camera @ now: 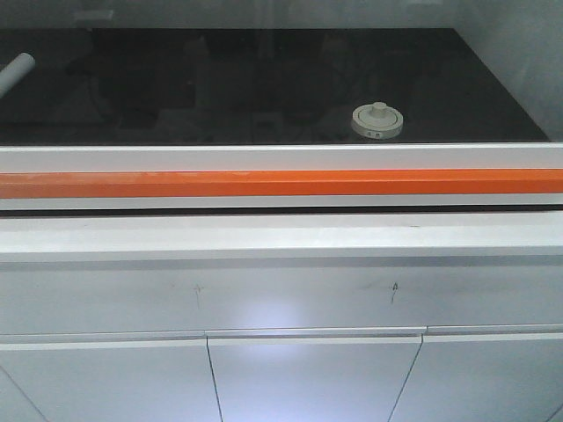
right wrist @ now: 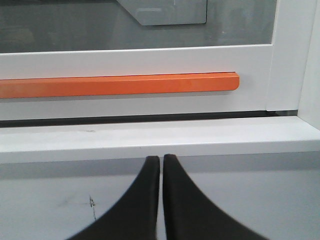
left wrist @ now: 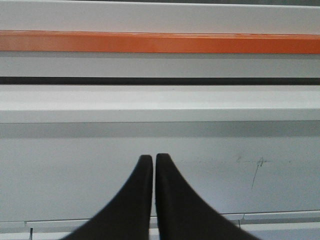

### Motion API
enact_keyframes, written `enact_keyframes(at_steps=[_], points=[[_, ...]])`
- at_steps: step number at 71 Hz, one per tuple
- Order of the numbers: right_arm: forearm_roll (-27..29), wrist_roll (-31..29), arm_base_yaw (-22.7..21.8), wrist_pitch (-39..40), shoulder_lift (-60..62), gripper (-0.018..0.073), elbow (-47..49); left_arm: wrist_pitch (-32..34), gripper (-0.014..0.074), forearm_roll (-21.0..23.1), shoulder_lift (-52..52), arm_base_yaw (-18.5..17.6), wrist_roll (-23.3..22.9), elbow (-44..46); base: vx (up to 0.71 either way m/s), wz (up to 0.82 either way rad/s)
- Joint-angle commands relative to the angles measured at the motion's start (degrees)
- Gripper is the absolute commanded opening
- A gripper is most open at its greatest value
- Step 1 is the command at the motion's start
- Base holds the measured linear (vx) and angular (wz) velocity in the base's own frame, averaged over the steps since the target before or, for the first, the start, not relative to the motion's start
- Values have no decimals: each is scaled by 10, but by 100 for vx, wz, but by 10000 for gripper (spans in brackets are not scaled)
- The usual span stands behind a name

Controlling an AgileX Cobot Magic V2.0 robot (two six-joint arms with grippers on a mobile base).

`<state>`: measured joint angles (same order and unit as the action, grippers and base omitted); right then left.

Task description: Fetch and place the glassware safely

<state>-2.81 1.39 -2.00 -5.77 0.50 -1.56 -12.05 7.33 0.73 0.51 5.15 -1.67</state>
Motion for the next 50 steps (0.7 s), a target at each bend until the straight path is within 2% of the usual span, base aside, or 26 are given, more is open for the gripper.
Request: enact_keyframes(at_steps=[1,50], points=[[-5,-5,0,38,7,-3,-11,40,2,3,6,-2,-3,-16,0,0],[-5,-5,0,38,7,-3,-11,40,2,3,6,-2,-3,-16,0,0]])
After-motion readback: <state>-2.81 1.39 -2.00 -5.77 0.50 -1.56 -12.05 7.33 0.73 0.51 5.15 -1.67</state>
